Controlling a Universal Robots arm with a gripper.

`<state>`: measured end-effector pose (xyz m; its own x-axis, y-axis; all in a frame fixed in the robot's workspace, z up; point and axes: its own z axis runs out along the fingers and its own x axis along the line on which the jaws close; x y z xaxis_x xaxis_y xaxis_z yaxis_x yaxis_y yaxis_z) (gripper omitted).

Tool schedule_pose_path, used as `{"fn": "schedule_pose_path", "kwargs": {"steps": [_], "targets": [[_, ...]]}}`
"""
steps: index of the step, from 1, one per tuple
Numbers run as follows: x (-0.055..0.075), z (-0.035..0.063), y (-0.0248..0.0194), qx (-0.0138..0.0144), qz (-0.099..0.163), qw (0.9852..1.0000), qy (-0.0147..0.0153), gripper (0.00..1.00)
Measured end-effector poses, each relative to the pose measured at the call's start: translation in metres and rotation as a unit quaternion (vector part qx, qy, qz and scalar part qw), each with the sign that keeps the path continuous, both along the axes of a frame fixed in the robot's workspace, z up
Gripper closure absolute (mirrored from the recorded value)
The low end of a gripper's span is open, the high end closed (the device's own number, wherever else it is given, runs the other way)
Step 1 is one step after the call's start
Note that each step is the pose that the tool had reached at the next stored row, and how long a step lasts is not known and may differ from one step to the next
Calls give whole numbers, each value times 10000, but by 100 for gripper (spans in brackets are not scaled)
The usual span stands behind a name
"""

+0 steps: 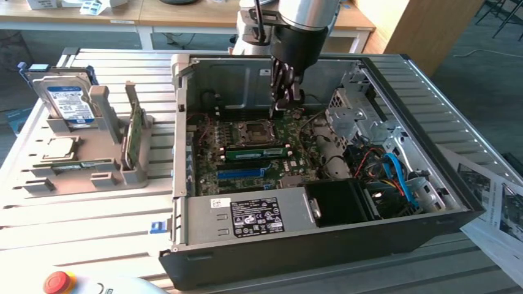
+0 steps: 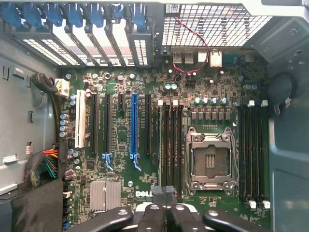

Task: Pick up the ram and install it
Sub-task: 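Press down the ram until it locks into place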

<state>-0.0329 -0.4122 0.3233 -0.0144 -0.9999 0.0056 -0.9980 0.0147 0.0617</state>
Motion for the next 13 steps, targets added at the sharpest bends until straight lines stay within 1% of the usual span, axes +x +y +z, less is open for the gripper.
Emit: {"fn": "schedule_pose_path", "kwargs": {"steps": [13], "targets": [[0,0,0,0,0,10000,0,90]]}}
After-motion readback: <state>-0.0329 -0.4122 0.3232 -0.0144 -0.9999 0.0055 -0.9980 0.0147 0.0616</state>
